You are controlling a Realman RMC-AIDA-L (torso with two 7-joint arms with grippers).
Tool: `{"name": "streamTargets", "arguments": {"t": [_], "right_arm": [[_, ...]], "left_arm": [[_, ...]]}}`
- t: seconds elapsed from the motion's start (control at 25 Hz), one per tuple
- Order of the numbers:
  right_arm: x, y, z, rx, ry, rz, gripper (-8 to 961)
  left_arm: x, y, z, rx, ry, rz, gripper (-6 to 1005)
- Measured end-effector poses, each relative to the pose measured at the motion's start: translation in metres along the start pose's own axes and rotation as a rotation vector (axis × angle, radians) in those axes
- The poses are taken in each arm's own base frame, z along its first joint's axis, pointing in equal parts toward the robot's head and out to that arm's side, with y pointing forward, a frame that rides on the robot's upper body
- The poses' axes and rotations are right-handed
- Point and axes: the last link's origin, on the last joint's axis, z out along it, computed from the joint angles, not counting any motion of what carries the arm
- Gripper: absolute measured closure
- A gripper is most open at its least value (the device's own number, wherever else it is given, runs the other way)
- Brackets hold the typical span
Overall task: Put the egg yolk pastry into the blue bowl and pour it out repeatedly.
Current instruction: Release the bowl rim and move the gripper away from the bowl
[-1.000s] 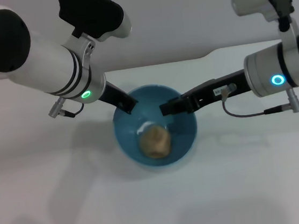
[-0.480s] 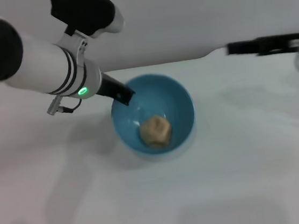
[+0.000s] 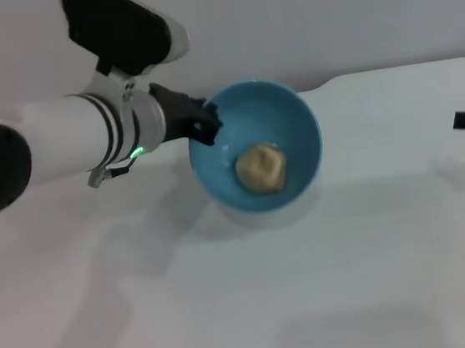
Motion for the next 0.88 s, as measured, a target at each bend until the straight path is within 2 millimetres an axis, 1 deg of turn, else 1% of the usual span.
{"name": "streamTargets", "arguments": {"t": [0.16, 0.32, 0.36, 0.6, 0.88], "right_arm": [[0.007, -0.003, 0.002, -0.001, 0.017, 0.018, 646], [0.007, -0.004, 0.002, 0.0, 0.016, 0.02, 647], [0.007, -0.004, 0.002, 0.0, 0.016, 0.02, 647], [0.005, -0.004, 0.002, 0.003, 0.01, 0.02, 647], [0.005, -0.003, 0.003, -0.002, 0.011, 0.019, 646]], "left_arm": [[0.002, 0.009, 0.0, -0.061, -0.12, 0.034, 968], [-0.001, 0.024, -0.005, -0.151, -0.325, 0.104, 969], [-0.001, 0.024, -0.005, -0.151, -0.325, 0.104, 968], [-0.003, 0.041, -0.009, -0.207, -0.418, 0.158, 965], [0.001, 0.057, -0.008, -0.254, -0.42, 0.197, 953]]}}
